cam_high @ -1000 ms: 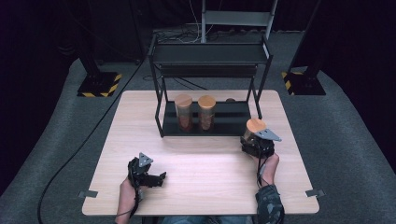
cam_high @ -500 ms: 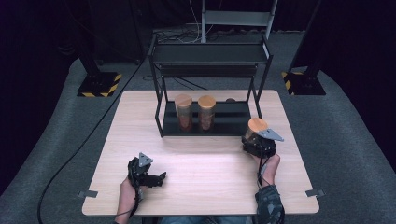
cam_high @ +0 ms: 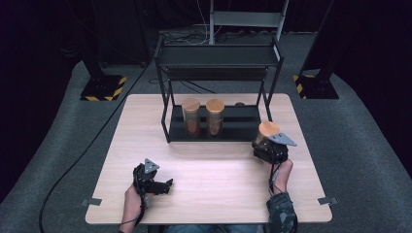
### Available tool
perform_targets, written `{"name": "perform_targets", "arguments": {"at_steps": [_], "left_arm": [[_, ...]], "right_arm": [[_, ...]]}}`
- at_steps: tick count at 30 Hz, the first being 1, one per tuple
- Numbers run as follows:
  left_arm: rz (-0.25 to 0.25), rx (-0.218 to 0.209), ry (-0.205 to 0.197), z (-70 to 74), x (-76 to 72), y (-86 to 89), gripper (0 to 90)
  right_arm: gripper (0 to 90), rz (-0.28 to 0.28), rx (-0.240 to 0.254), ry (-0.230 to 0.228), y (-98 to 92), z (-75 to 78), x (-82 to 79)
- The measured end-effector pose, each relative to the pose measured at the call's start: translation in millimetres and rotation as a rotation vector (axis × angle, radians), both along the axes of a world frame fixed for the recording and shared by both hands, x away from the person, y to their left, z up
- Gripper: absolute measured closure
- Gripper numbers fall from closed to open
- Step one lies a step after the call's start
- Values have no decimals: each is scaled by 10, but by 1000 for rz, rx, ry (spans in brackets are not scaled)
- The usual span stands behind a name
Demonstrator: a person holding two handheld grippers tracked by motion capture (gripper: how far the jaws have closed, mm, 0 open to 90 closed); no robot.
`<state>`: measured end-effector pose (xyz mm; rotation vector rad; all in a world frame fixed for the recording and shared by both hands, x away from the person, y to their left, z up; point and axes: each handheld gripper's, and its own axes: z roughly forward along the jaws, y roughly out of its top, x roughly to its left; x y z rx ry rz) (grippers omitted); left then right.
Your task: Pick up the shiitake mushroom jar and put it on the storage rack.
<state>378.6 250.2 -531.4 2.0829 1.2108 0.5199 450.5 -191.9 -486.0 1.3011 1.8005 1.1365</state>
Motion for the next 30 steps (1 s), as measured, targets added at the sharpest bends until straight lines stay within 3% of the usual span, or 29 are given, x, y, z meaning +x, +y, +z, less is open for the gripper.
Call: {"name": "perform_targets", "arguments": {"at_steps": [30], "left_arm": [[0, 1, -2, 0, -2, -2, 2]], "right_arm": [[247, 21, -20, 6, 59, 53, 47]]}}
